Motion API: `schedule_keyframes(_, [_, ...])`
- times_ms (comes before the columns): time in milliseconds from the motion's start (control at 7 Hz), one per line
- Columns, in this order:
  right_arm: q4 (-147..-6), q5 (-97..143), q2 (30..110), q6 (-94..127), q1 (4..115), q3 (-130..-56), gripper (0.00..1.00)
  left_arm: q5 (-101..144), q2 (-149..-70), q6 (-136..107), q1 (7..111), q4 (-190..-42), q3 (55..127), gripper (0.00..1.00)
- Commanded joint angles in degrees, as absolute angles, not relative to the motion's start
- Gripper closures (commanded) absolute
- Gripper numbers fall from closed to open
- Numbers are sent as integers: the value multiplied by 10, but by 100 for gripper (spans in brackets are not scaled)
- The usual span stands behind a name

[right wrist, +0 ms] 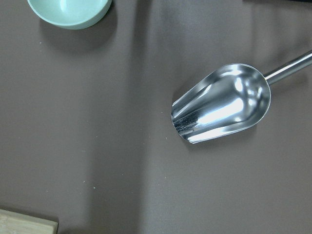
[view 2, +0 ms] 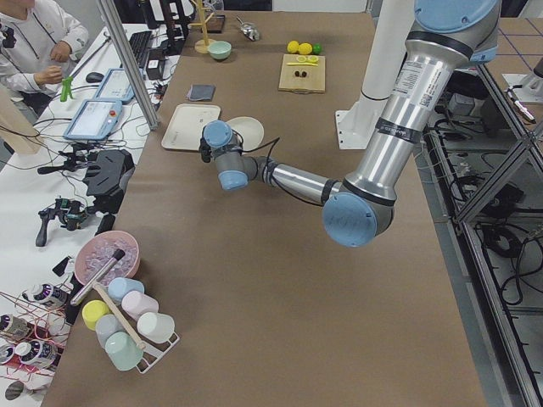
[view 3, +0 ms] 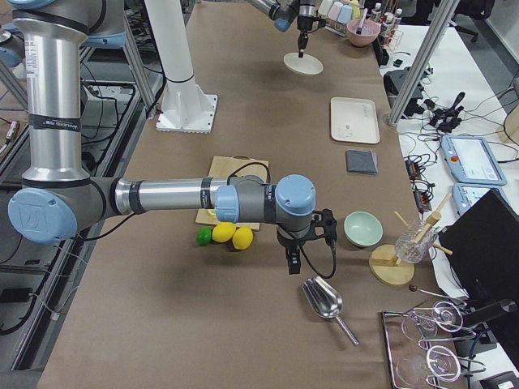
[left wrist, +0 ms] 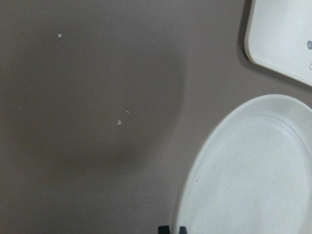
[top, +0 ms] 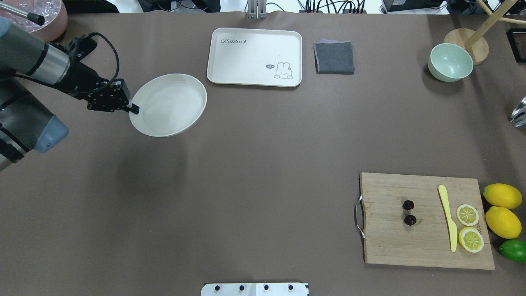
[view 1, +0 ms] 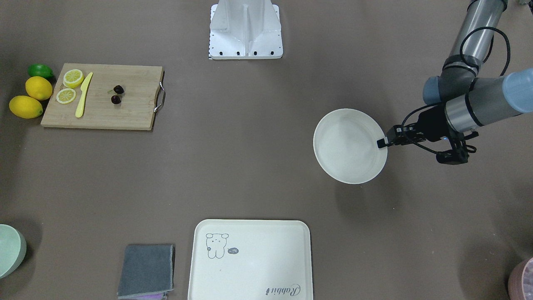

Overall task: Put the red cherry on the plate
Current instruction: 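Push the white plate with the left gripper toward the table center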

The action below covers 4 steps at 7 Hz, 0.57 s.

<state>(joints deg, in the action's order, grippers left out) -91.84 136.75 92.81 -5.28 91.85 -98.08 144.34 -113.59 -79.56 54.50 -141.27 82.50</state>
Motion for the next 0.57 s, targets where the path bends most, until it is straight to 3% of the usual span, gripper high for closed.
schedule_keyframes(0, [-918, 1368, 928, -53, 918, -980, 0, 1347, -1185, -803, 469, -1285, 884, 100])
schedule_keyframes(429, [-919, 1368, 929, -53, 918, -981, 0, 1215, -1222, -804, 370, -1211, 904, 100])
